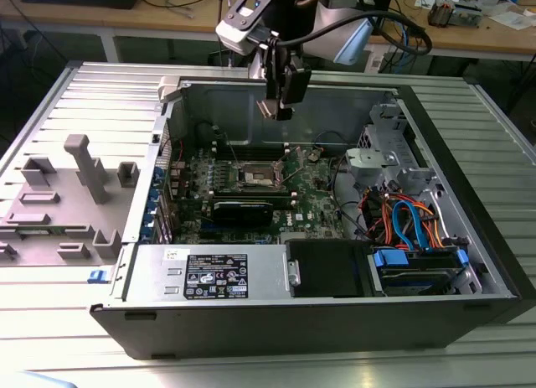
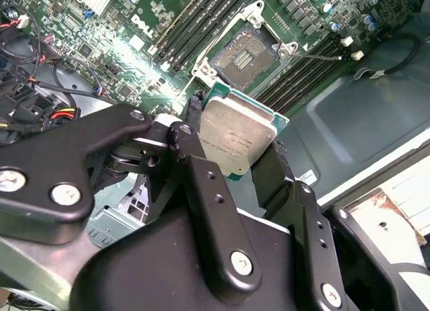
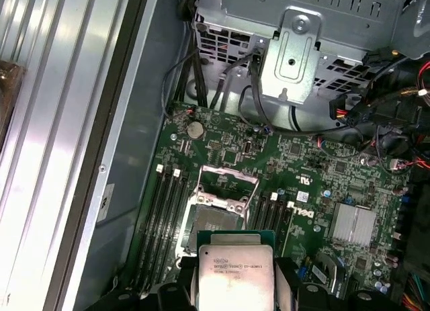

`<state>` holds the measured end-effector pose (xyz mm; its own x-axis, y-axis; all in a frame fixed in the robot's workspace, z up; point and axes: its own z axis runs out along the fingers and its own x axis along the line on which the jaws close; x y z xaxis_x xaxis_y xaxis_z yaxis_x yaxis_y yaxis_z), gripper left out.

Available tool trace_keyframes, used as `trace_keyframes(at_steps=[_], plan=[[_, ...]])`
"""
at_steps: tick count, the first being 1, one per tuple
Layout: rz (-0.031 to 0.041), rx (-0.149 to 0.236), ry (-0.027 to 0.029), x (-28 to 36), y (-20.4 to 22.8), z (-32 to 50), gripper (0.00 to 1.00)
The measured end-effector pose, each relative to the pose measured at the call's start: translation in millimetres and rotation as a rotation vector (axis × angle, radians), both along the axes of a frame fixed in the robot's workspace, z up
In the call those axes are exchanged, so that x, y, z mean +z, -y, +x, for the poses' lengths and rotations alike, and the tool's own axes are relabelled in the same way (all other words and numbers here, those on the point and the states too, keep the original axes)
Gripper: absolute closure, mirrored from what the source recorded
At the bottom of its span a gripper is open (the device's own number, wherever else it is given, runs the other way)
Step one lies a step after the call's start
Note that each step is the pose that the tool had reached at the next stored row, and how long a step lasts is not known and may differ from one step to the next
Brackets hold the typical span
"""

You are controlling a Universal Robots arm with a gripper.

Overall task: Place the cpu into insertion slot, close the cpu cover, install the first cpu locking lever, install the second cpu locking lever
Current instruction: 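Place the cpu into insertion slot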

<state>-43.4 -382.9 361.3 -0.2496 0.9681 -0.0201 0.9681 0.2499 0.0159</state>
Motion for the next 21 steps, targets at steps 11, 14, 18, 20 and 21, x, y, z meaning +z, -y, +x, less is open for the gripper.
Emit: trace_keyframes(at_steps=[11, 14, 18, 20, 21], plan=[[0.0, -0.042, 0.0, -0.1, 0.0, 0.0, 0.45], [0.0, -0.054, 0.0, -0.1, 0.0, 0.0, 0.45], [0.0, -0.064, 0.0, -0.1, 0.0, 0.0, 0.45], [0.0, -0.069, 0.0, -0.1, 0.0, 0.0, 0.45], [0.0, -0.071, 0.0, -0.1, 0.0, 0.0, 0.45]])
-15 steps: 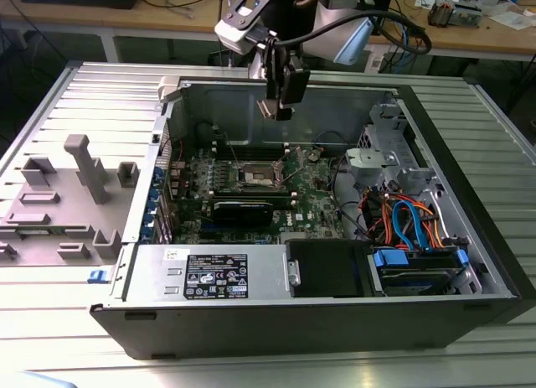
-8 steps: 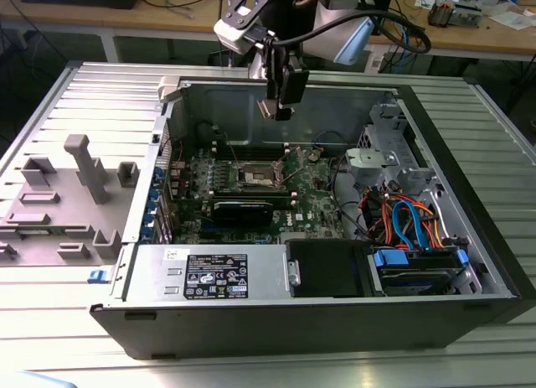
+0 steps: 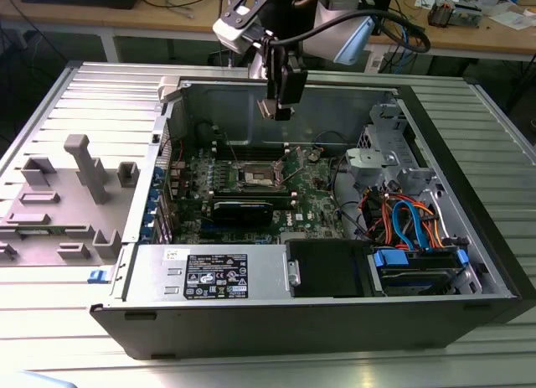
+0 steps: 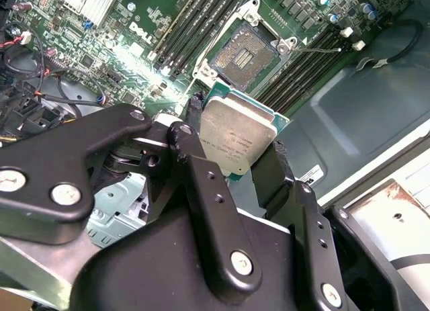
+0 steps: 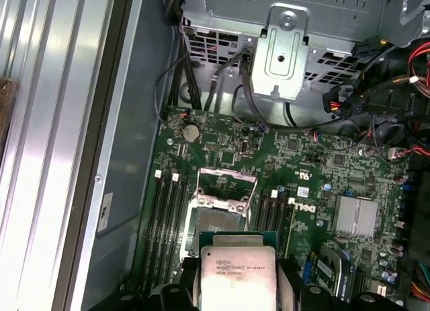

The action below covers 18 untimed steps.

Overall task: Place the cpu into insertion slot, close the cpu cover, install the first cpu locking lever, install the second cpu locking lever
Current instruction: 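Place the cpu into insertion slot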

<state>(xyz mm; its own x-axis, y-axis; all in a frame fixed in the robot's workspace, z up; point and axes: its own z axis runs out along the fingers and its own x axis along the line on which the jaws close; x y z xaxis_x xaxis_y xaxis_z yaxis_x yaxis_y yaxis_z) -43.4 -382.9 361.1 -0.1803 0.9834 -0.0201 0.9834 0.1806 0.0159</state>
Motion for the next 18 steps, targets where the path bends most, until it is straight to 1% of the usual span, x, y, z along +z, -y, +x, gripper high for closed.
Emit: trace_keyframes(at_steps=[18], plan=[[0.0, -0.045, 0.0, 0.0, 0.0, 0.0, 0.45]])
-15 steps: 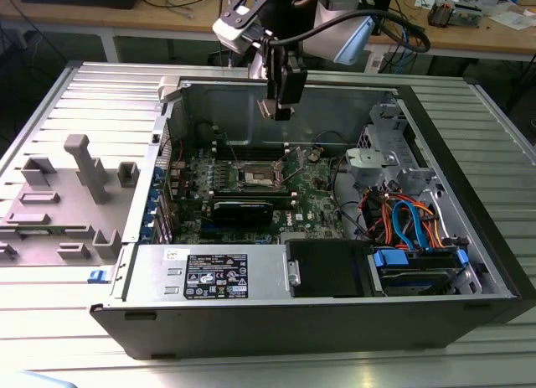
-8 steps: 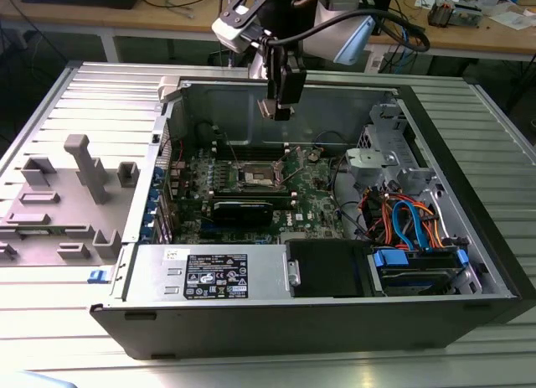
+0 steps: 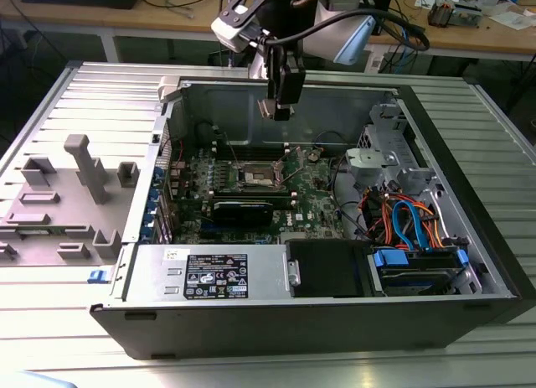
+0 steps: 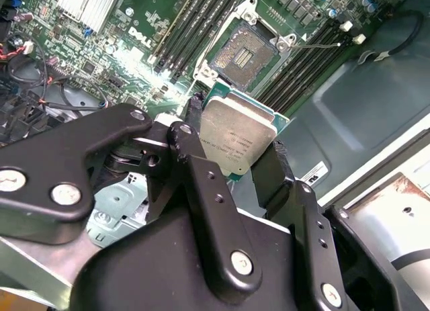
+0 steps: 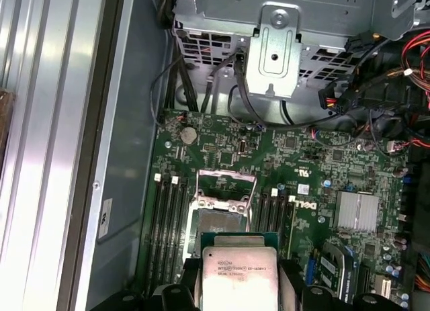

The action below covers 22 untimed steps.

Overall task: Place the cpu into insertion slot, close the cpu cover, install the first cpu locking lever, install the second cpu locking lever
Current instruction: 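Place the cpu into insertion slot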

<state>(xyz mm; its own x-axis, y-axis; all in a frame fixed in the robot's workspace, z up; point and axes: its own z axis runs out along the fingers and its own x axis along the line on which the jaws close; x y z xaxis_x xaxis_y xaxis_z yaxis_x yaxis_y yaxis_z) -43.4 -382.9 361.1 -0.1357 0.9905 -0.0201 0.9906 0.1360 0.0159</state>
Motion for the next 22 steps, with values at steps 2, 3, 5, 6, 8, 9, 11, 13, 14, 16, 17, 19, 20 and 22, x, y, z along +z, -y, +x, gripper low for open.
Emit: trace_keyframes(at_steps=[2, 3, 5, 6, 8, 9, 11, 13, 14, 16, 17, 19, 20, 22], plan=[[0.0, -0.009, 0.0, 0.0, 0.0, 0.0, 0.45], [0.0, -0.011, 0.0, 0.0, 0.0, 0.0, 0.45], [0.0, -0.019, 0.0, 0.0, 0.0, 0.0, 0.45], [-0.0001, -0.022, 0.0, 0.0, 0.0, 0.0, 0.45], [0.0, -0.027, 0.0, 0.0, 0.0, 0.0, 0.45], [0.0, -0.032, 0.0, 0.0, 0.0, 0.0, 0.45], [0.0, -0.037, 0.0, 0.0, 0.0, 0.0, 0.45], [0.0, -0.043, 0.0, 0.0, 0.0, 0.0, 0.45], [-0.0001, -0.045, 0.0, 0.0, 0.0, 0.0, 0.45], [0.0, -0.053, 0.0, 0.0, 0.0, 0.0, 0.45], [0.0, -0.056, 0.0, 0.0, 0.0, 0.0, 0.45], [0.0, -0.062, 0.0, 0.0, 0.0, 0.0, 0.45], [0.0, -0.063, 0.0, 0.0, 0.0, 0.0, 0.45], [0.0, -0.068, 0.0, 0.0, 0.0, 0.0, 0.45]])
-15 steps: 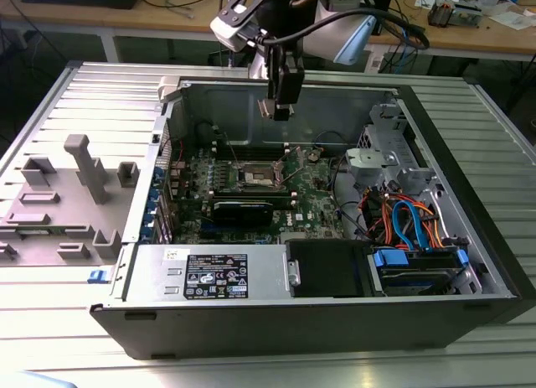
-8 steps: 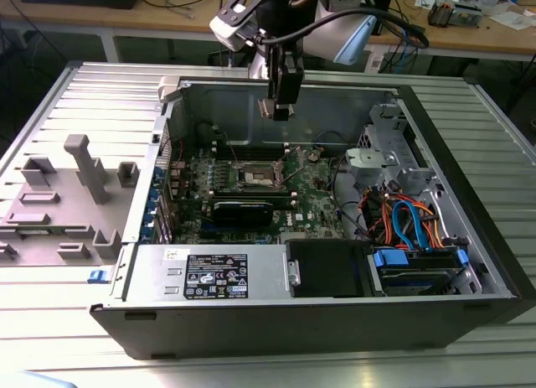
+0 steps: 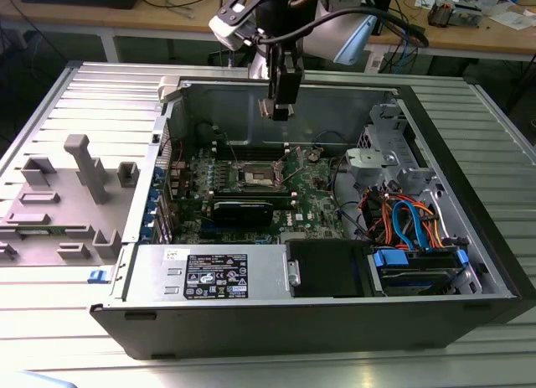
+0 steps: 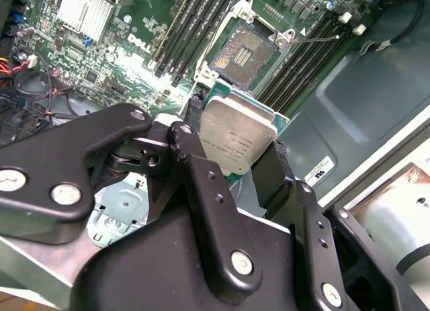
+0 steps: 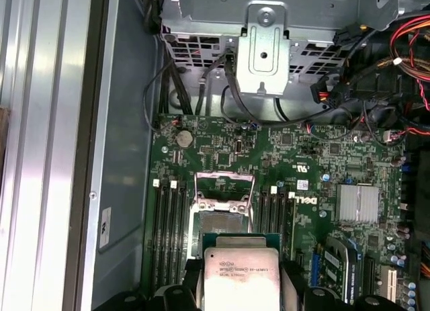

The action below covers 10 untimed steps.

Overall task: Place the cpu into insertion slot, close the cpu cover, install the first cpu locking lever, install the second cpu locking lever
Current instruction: 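Place the cpu into insertion slot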

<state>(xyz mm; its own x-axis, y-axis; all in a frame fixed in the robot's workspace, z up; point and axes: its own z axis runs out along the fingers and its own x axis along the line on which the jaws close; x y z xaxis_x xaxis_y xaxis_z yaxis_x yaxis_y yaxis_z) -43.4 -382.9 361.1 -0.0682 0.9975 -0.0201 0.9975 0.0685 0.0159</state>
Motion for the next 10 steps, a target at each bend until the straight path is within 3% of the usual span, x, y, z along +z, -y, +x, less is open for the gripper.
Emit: trace_keyframes(at_steps=[10], plan=[[0.0, -0.023, 0.0, 0.0, 0.0, 0.0, 0.45]])
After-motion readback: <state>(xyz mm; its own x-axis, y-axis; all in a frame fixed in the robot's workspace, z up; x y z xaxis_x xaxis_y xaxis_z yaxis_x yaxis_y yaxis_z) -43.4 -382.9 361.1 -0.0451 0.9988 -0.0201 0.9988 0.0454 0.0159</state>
